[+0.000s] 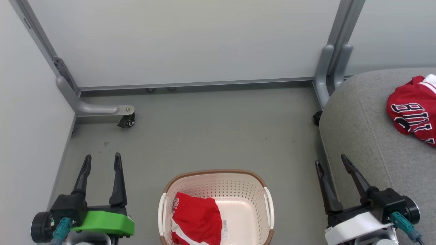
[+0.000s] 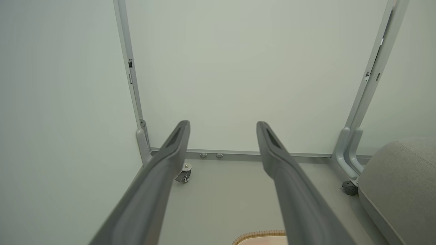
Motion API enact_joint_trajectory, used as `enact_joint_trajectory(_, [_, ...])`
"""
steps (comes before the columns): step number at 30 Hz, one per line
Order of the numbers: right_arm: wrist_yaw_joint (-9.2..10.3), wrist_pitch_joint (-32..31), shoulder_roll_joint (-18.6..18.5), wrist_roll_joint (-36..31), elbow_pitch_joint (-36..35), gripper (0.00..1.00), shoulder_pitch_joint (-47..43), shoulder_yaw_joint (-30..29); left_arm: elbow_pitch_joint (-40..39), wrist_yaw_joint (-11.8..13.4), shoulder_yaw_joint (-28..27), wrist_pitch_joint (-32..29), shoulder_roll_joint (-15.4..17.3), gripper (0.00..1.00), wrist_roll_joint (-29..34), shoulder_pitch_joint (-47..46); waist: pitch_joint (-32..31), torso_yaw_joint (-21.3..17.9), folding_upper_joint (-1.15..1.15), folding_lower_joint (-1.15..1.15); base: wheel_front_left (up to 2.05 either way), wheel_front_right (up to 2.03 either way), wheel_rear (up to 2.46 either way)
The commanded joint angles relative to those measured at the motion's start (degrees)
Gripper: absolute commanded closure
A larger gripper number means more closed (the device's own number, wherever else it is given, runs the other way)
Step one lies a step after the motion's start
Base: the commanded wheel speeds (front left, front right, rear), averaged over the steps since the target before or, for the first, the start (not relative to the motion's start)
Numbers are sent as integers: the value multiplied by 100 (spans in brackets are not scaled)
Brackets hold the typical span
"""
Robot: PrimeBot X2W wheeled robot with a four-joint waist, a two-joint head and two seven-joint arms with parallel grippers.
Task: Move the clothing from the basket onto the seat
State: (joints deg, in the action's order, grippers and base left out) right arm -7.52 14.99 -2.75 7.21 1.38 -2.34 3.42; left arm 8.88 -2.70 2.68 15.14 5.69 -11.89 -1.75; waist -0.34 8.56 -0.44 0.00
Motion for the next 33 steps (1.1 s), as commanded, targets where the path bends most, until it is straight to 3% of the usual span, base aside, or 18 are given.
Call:
enact_joint_trajectory(1, [6, 16, -14, 42, -15, 0, -95, -8, 6, -41, -29, 1, -27, 0, 50, 95, -18, 16, 44, 0, 0, 0, 0])
enact_joint_trajectory(21, [6, 16, -13, 85, -17, 0, 19, 30, 69, -229, -145, 1, -118, 0, 270, -111, 95, -29, 44, 0, 0, 0, 0])
enact_joint_trajectory(33, [6, 15, -14, -168, -273, 0, 776, 79, 701, -455, 497, -1, 221, 0, 409, -1389, 1017, -600, 44, 0, 0, 0, 0])
